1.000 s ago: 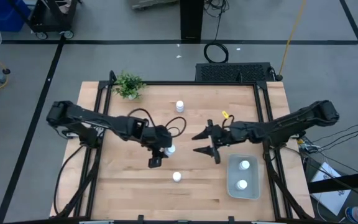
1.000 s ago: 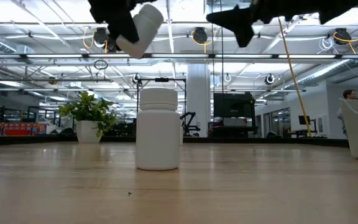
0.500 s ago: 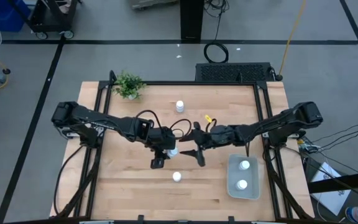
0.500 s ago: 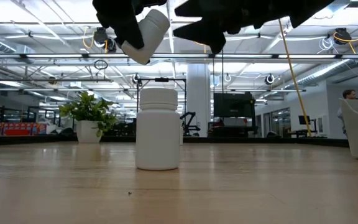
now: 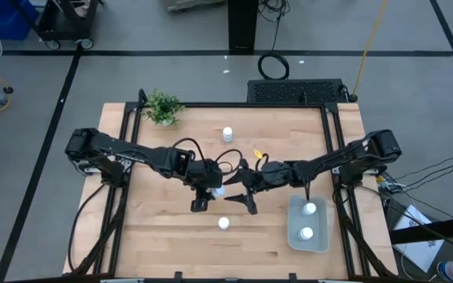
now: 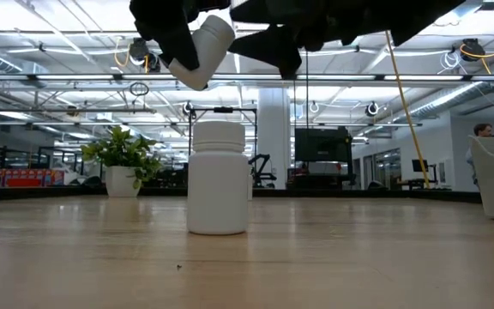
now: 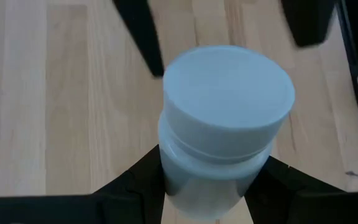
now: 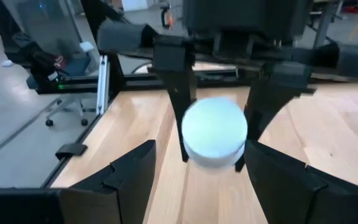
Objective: Pick and place pill bottles into a basket
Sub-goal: Put the white pill bottle into the gray bin
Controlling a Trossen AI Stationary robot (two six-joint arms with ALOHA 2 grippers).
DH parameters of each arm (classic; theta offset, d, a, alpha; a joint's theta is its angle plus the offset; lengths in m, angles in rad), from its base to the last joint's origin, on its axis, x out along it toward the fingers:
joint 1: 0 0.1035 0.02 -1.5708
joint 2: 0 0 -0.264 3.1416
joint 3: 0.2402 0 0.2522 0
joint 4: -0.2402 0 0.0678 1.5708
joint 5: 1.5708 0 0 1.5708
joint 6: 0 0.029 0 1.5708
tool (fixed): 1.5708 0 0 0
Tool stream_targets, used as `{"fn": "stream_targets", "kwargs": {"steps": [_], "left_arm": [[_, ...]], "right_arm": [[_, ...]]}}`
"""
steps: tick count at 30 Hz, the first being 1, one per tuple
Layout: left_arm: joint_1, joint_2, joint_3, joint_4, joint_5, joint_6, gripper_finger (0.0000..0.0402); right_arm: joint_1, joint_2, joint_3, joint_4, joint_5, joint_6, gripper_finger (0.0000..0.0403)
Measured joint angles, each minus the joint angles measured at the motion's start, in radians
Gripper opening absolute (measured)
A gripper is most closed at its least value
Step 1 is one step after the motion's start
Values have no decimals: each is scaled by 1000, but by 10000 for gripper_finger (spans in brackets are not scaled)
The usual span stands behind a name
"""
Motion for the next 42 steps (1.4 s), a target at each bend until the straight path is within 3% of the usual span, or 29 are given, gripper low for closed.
{"fn": "stream_targets", "kwargs": {"steps": [18, 22, 27, 37, 42], "left_arm": [[-4, 0, 0, 0, 6, -1, 178], [-4, 0, -1, -2, 6, -1, 176], [-4, 0, -2, 3, 8, -7, 181], [-4, 0, -2, 12, -40, -1, 202], [-10, -1, 2, 16, -108, 2, 208]], "right_arm": [[-1, 88, 101, -29, -14, -21, 235], [-3, 88, 101, -38, -14, 2, 208], [-3, 88, 101, -42, -10, 0, 147], [-2, 57, 101, -108, -8, -8, 147], [19, -30, 100, -241, 70, -23, 147]]}}
